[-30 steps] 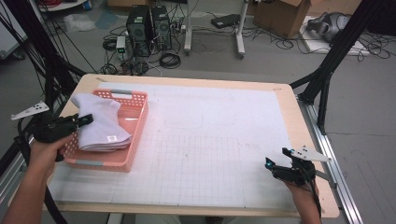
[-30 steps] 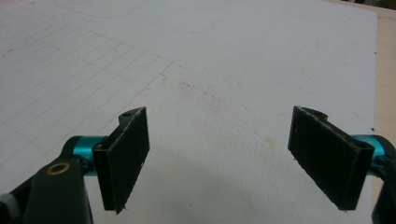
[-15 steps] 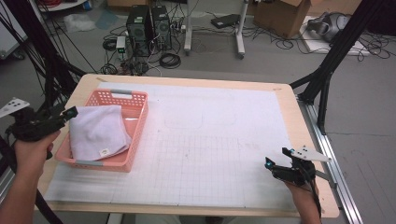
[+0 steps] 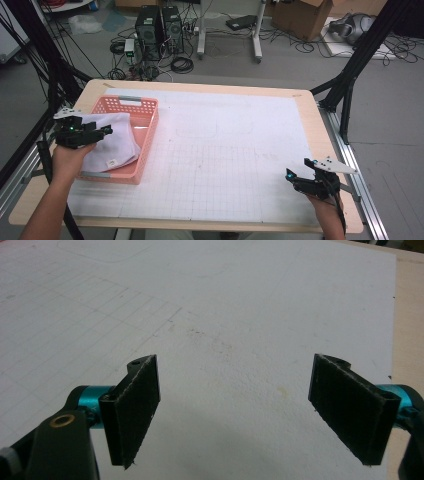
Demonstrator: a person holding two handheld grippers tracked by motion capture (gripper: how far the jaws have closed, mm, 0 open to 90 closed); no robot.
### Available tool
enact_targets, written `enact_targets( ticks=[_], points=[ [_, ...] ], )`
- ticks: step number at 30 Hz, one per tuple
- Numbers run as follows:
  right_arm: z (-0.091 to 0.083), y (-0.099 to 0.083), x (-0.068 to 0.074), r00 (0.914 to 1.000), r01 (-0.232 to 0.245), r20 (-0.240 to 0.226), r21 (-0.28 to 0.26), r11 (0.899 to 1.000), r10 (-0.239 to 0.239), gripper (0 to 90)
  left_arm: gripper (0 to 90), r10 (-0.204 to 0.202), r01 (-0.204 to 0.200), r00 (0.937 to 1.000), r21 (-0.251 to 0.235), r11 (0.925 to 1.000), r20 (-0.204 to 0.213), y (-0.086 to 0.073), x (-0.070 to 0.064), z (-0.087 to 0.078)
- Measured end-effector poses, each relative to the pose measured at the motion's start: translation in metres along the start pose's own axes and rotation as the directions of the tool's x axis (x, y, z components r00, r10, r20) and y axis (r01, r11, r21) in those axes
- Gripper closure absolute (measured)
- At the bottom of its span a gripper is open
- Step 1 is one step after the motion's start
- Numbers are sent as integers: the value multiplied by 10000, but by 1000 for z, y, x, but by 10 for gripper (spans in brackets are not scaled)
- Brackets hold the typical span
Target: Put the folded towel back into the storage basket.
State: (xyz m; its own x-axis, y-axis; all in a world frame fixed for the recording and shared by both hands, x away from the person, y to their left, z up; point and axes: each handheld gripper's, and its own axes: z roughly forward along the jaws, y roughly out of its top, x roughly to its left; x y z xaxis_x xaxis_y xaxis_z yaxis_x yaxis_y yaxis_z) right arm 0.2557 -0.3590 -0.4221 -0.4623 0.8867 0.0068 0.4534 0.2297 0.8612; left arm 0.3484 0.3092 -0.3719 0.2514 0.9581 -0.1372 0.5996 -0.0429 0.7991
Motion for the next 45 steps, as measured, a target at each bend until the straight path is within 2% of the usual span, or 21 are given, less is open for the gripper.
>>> enact_targets(
  ticks=[3, 5, 10, 11, 15, 17, 20, 22, 24, 27, 29, 30, 32, 33, 34, 35, 36, 37, 38, 40, 45],
  points=[
    [0, 1, 2, 10000, 28, -22, 33, 10000, -28, 195, 373, 368, -333, 9981, 687, 9971, -495, 0, -4, 12],
    [1, 1, 2, 10000, 51, -14, 21, 10000, -51, 195, 373, 726, -628, 9948, 1308, 9894, -708, 1, -8, 23],
    [1, 1, 3, 9999, 92, -42, 28, 10000, -92, 195, 314, 792, -579, 9930, 2239, 9729, -876, -2, -13, 53],
    [0, 1, 3, 10000, 18, -31, 44, 10000, -17, 195, 305, 792, -579, 9930, 2239, 9729, -876, -2, -13, 53],
    [0, 0, 0, 10000, 4, -15, 12, 10000, -4, 195, 302, 174, -54, 9984, 2147, 9767, -539, -2, -8, 62],
    [0, 0, 0, 10000, 5, -38, 63, 10000, -5, 195, 308, 205, -135, 9993, 2033, 9790, -326, -2, -7, 64],
    [2, 0, 1, 10000, 53, -66, 100, 9999, -52, 195, 321, 598, -643, 9978, 1836, 9809, 299, -4, -7, 65],
    [2, 0, 2, 10000, 54, -65, 116, 9999, -53, 195, 339, 845, -966, 9934, 1676, 9811, 778, -5, -6, 66],
    [2, 0, 2, 10000, 63, -59, 115, 9999, -63, 195, 348, 1102, -1296, 9846, 1432, 9812, 1356, -7, -7, 68],
    [2, 0, 2, 10000, 61, -68, 118, 9999, -60, 195, 385, 1780, -2034, 9613, 1057, 9734, 2103, -8, -8, 70],
    [3, 0, 2, 10000, 60, -73, 126, 9999, -59, 195, 385, 2022, -2270, 9508, 837, 9703, 2346, -9, -9, 70],
    [3, 0, 2, 9999, 70, -75, 129, 9999, -69, 195, 389, 2077, -2287, 9507, 685, 9711, 2301, -7, -9, 69],
    [2, 0, 2, 10000, 75, -67, 107, 9999, -74, 195, 392, 1694, -1767, 9646, 183, 9841, 2022, -3, -6, 63],
    [2, 0, 1, 10000, 56, -59, 101, 9999, -56, 195, 359, 1314, -1330, 9735, -42, 9911, 1872, -1, -4, 60],
    [2, 0, 1, 10000, 10, -54, 102, 9999, -9, 195, 323, 982, -952, 9799, -254, 9951, 1736, 0, -2, 56],
    [2, 0, 1, 10000, 27, -55, 104, 9999, -26, 195, 324, 914, -850, 9833, -469, 9953, 1572, 2, 0, 52],
    [2, -1, 1, 10000, 9, -53, 120, 9999, -8, 195, 326, 899, -801, 9857, -736, 9941, 1426, 3, 2, 47],
    [2, -1, 1, 10000, 28, -60, 106, 9999, -28, 195, 326, 899, -801, 9857, -736, 9941, 1426, 3, 2, 47],
    [2, -1, 1, 10000, 33, -61, 103, 9999, -33, 195, 321, 711, -552, 9886, -1201, 9912, 1327, 5, 6, 38],
    [2, 0, 1, 10000, 14, -47, 101, 9999, -14, 195, 323, 651, -430, 9895, -1671, 9850, 1288, 7, 8, 28],
    [1, 0, 1, 10000, 9, -53, 87, 10000, -8, 195, 308, 634, -208, 9848, -2528, 9673, 1619, 9, 2, 9]
  ],
)
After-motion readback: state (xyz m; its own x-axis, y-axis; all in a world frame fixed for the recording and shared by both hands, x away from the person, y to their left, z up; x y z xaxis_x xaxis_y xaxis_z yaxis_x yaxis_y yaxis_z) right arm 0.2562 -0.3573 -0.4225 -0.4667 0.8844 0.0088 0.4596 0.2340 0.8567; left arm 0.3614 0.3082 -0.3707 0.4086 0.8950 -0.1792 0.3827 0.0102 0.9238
